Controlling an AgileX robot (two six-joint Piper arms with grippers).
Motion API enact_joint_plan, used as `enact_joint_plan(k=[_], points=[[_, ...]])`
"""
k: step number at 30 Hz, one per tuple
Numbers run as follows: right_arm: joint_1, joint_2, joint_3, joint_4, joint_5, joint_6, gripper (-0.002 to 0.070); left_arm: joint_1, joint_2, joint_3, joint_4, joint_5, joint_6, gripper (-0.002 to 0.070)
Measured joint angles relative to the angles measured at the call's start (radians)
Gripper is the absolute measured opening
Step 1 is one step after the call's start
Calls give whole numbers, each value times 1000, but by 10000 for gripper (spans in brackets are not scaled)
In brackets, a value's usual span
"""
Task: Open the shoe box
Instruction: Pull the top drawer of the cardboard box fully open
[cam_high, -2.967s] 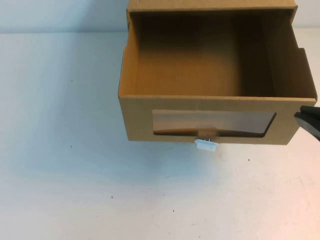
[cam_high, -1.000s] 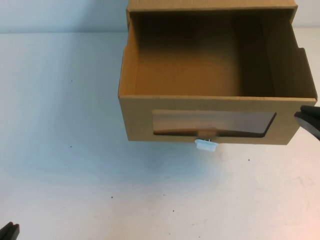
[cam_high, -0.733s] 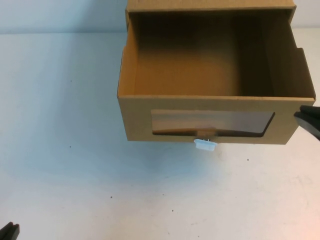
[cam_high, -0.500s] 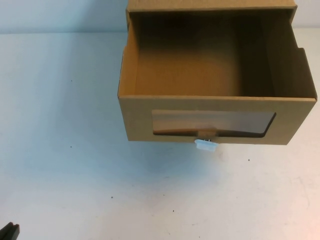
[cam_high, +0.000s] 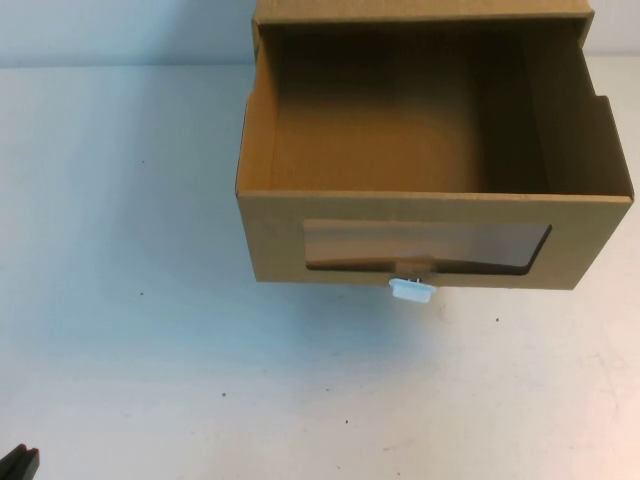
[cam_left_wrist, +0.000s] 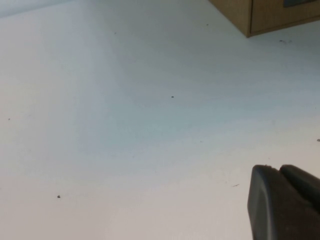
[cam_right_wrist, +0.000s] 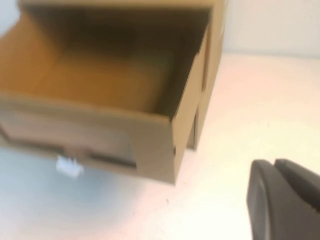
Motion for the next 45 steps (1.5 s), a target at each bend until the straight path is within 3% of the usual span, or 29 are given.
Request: enact_joint_plan(k=[4,8,13,21,45], points=[[-6,34,24,21,-17,-122,-14,0,0,0,0,0,0,-5],[-72,18,199,20,-284,-158,-13,0,0,0,0,0,0,-6],[-215,-185,511,16,-523,-158,-13,0,0,0,0,0,0,-6],[-360,-453,883,39,-531,-158,-13,0,-2,0,0,2,0,-6],[-382,-455,911,139,-496,-161,-14,0,-2,0,0,5,-2,-6]])
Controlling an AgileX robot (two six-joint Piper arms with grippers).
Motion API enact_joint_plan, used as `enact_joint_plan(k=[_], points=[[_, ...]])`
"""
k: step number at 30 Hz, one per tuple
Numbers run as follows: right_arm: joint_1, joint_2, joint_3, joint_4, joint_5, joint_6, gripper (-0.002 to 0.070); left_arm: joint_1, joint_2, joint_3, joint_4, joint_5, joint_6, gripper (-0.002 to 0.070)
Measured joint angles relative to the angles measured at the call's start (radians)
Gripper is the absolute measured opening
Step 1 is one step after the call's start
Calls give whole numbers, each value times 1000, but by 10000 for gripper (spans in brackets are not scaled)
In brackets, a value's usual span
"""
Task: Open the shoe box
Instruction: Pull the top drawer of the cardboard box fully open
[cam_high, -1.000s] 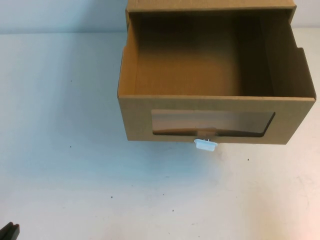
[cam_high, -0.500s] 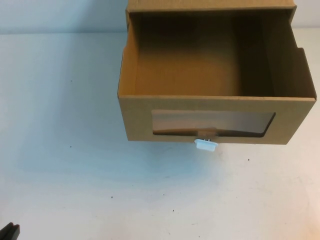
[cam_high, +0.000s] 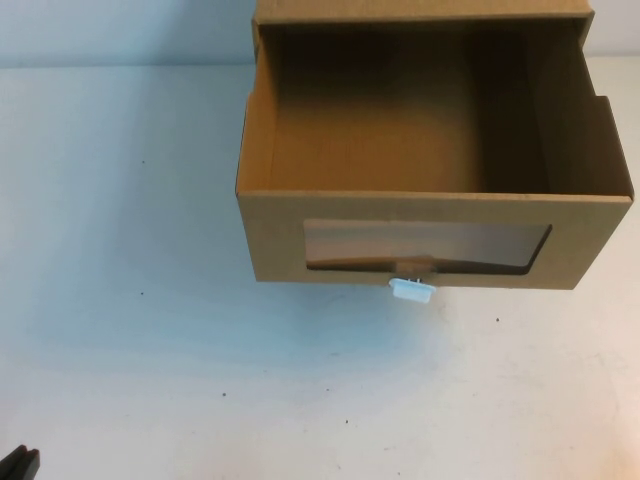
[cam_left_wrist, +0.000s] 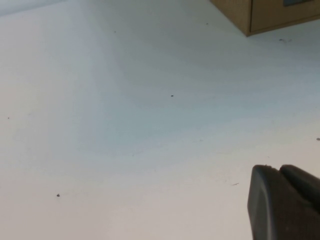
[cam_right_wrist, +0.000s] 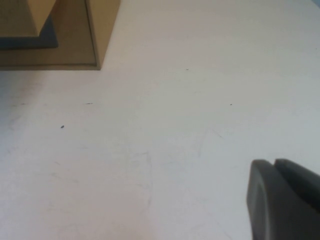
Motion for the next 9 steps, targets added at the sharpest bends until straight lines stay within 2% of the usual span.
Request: enact_joint_plan(k=[9], points=[[0,0,0,1,0,0,-13,0,0,0,3,0,0,-6]])
